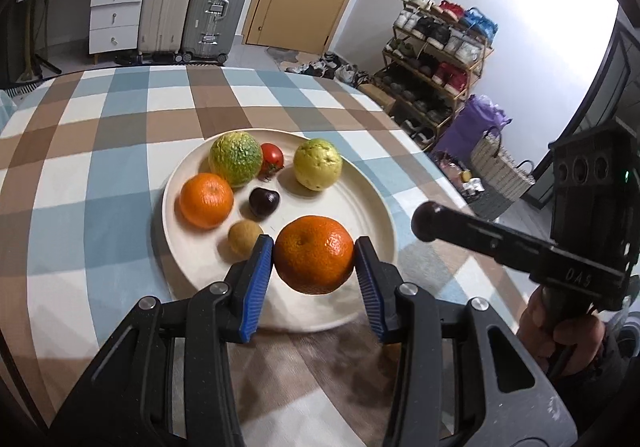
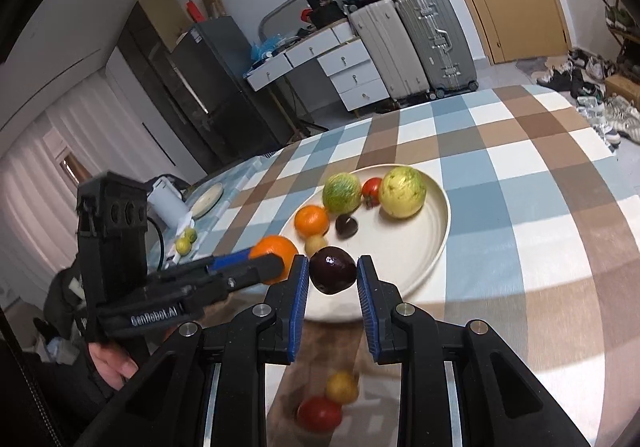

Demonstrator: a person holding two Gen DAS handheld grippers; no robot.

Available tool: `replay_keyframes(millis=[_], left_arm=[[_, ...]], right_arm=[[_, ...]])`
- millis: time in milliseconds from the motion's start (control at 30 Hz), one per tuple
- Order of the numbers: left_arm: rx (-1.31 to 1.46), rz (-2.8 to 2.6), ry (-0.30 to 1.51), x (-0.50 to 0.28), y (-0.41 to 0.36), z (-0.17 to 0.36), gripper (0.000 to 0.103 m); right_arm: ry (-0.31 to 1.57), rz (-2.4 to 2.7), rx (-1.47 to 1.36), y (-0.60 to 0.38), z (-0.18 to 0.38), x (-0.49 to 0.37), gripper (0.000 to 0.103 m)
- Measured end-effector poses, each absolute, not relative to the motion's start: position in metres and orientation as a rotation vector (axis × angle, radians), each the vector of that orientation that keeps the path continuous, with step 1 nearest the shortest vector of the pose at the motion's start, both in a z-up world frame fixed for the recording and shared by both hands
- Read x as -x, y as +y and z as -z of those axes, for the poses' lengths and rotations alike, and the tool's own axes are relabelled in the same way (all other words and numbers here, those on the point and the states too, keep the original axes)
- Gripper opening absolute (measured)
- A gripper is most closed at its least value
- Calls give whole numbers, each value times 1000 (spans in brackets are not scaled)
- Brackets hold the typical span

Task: Organize fruits
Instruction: 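Carry the orange and dark plum onto the cream plate and lower them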

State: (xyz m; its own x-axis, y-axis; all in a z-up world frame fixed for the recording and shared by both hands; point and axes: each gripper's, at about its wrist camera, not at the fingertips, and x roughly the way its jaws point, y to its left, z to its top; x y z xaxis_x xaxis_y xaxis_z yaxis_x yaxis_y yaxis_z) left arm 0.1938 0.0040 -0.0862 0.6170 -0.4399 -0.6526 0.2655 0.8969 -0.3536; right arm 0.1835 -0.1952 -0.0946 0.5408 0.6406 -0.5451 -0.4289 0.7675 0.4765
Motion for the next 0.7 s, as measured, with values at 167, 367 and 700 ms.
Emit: replay_keyframes(millis=[167, 367, 700], left_arm=[[208, 416, 818, -217, -6, 89, 39], [196, 413, 849, -240, -17, 98, 39], [172, 419, 869, -258, -28, 110, 39]], right_arm=[[796, -641, -319, -194, 101, -211, 25], [829, -624, -338, -196, 113, -241, 25], [861, -614, -329, -193, 127, -259, 25]])
